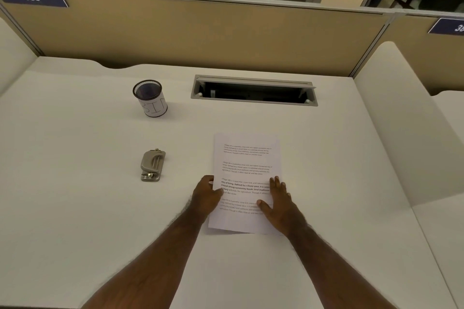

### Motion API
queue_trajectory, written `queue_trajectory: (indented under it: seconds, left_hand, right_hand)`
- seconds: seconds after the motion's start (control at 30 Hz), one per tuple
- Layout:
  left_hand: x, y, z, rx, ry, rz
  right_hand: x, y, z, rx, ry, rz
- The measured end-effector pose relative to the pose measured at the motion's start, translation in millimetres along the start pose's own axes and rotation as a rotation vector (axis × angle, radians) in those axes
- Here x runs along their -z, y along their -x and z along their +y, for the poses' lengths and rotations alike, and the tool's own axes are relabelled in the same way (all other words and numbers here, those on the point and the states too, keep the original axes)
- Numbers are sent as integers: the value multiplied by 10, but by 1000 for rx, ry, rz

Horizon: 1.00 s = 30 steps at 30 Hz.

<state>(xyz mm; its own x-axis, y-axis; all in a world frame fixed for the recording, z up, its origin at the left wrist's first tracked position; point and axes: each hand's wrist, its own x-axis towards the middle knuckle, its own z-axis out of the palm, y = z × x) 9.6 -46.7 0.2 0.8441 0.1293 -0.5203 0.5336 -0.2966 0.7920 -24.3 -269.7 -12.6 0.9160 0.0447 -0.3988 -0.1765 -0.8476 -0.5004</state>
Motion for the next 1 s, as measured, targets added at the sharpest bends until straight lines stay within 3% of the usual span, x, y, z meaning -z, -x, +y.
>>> queue_trajectory:
  seconds: [0.13,0.23,0.4,0.47,0.6,0.8,1.0]
  left_hand:
    - [88,-24,-16,129,350,-117]
    - [205,-31,-22,211,463,-230]
    - [315,6,-57,223,473,-452]
    - [327,23,-65,197,432,-528]
    - [391,8,-2,105,383,-557]
    - [563,-24,502,-168,478,-401]
    - [686,138,1082,-526,493,-291]
  right_hand:
    - [145,-33,-40,-22,-217,95]
    - [396,-98,-26,-173,-387,206]
    - [642,-88,55,-385,-954,-165]
    - [627,-63,67,-341,-1029,-202]
    - [637,-38,-31,-218,-1000,-43]
    - [943,80,-321,72,-1067,114]
    - [1187,167,-528,244,-952,182]
